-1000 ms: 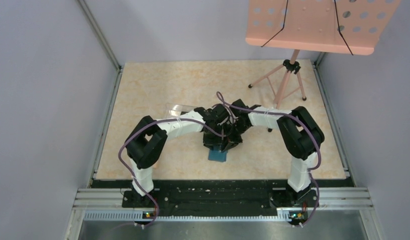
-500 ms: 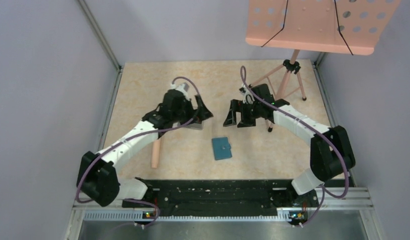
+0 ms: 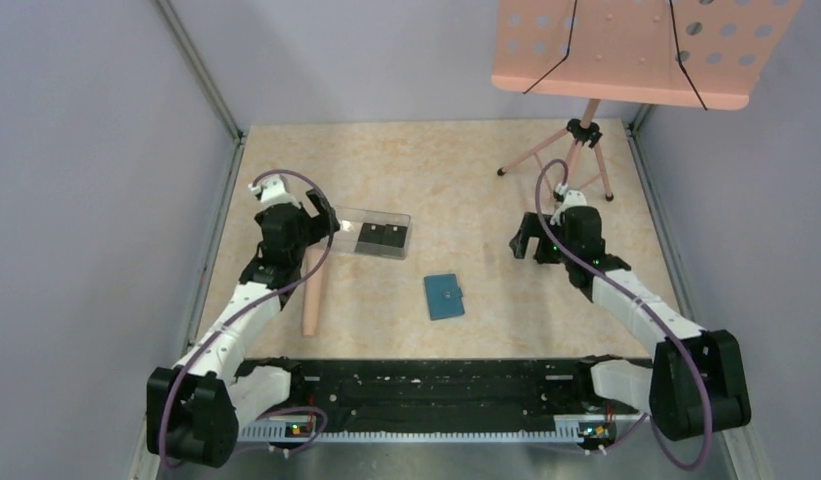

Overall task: Put the credit cards into the card holder
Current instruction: Reset both arms

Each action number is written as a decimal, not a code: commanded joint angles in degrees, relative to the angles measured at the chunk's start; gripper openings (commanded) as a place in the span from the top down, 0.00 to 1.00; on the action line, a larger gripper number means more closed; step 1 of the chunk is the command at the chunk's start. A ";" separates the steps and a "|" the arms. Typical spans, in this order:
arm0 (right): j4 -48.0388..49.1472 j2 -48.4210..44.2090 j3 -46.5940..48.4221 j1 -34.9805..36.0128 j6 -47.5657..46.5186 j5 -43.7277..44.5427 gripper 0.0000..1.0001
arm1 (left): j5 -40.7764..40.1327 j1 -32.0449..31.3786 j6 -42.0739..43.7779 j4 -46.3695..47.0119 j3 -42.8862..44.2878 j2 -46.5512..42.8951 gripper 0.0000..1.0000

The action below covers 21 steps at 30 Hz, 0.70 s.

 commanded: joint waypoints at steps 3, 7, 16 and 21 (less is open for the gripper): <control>34.86 -8.60 -16.46 0.22 -12.42 18.39 0.01 | -16.89 0.49 17.25 16.36 -9.93 0.33 0.01; 51.08 -5.79 -24.14 0.13 -13.23 25.52 0.01 | -13.45 1.47 22.73 33.85 -18.56 4.93 0.01; 51.43 9.28 -16.55 -3.13 -12.09 18.63 0.01 | 0.63 7.06 29.08 43.39 -15.40 17.14 0.01; 49.59 10.93 -14.61 -6.83 -10.89 11.45 0.04 | 7.71 14.91 26.47 59.68 -21.17 23.18 0.02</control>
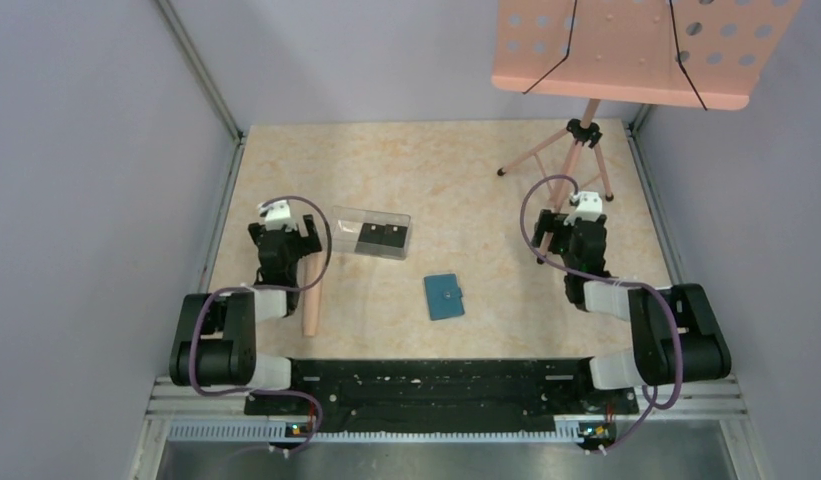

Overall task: Put the credit cards into the card holder
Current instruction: Reset both arms

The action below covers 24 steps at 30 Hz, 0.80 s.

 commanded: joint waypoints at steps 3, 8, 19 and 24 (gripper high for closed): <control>4.61 -2.00 -0.66 -4.41 2.50 -6.89 0.01 | 5.80 6.26 -2.86 20.33 -4.44 4.56 0.01; 3.26 -1.04 0.49 -4.92 2.55 -7.03 0.01 | 7.76 6.27 -0.98 15.71 -2.20 4.16 0.01; 21.35 2.32 -6.03 -5.05 -5.19 -1.67 0.01 | 7.92 6.18 -0.77 15.28 -1.99 4.22 0.01; 26.49 3.02 -9.11 -5.19 -4.82 -0.25 0.01 | 7.96 6.17 -0.66 15.31 -1.90 4.30 0.01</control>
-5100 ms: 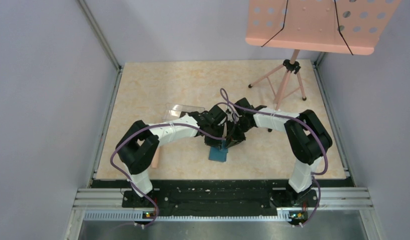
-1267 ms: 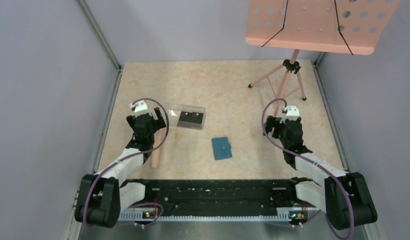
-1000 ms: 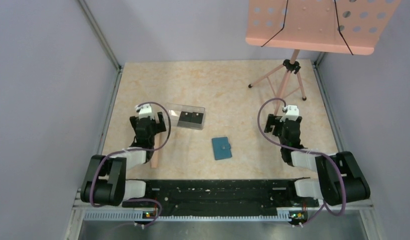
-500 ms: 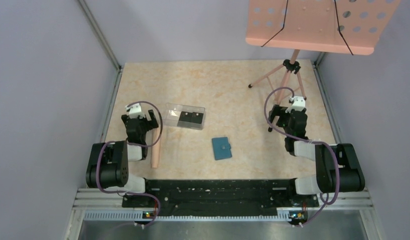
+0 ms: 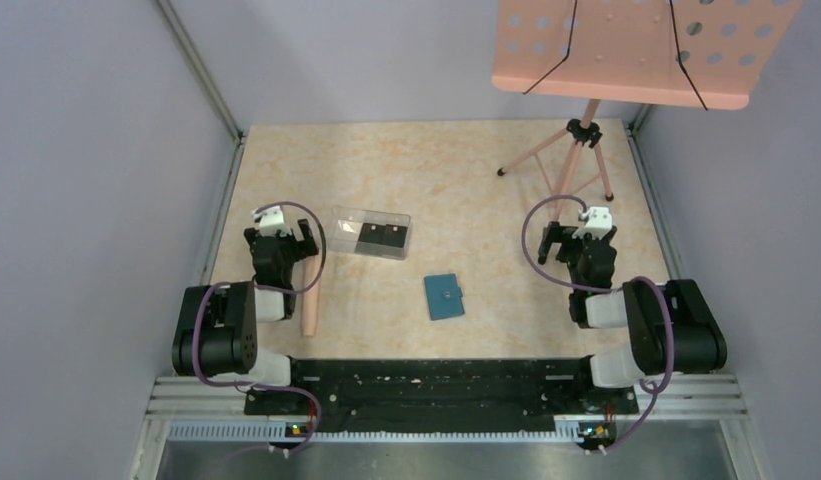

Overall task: Put the credit cards into the card holder
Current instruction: Reset both arms

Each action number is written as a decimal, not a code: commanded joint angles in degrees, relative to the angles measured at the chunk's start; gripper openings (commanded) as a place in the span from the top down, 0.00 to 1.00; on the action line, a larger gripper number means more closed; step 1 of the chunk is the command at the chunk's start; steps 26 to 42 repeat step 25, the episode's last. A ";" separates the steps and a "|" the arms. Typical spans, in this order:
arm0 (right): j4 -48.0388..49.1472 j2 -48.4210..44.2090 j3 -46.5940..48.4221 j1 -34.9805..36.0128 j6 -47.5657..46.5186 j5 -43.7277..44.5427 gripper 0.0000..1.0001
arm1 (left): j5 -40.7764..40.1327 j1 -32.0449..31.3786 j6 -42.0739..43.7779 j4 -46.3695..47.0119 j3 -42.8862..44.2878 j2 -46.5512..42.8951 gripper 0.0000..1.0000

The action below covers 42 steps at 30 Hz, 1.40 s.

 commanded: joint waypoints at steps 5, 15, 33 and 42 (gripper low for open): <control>10.20 0.89 -2.23 -0.74 -1.66 3.57 0.01 | 0.94 -0.03 0.73 3.58 1.44 -0.68 0.01; 9.94 1.08 -1.89 -0.66 -2.19 2.31 0.01 | 0.93 -0.03 0.73 3.40 1.53 -0.64 0.01; 9.99 1.08 -1.90 -0.66 -2.26 2.37 0.01 | 1.03 -0.17 0.87 3.08 1.78 -0.55 0.01; 9.99 1.08 -1.90 -0.66 -2.26 2.37 0.01 | 1.03 -0.17 0.87 3.08 1.78 -0.55 0.01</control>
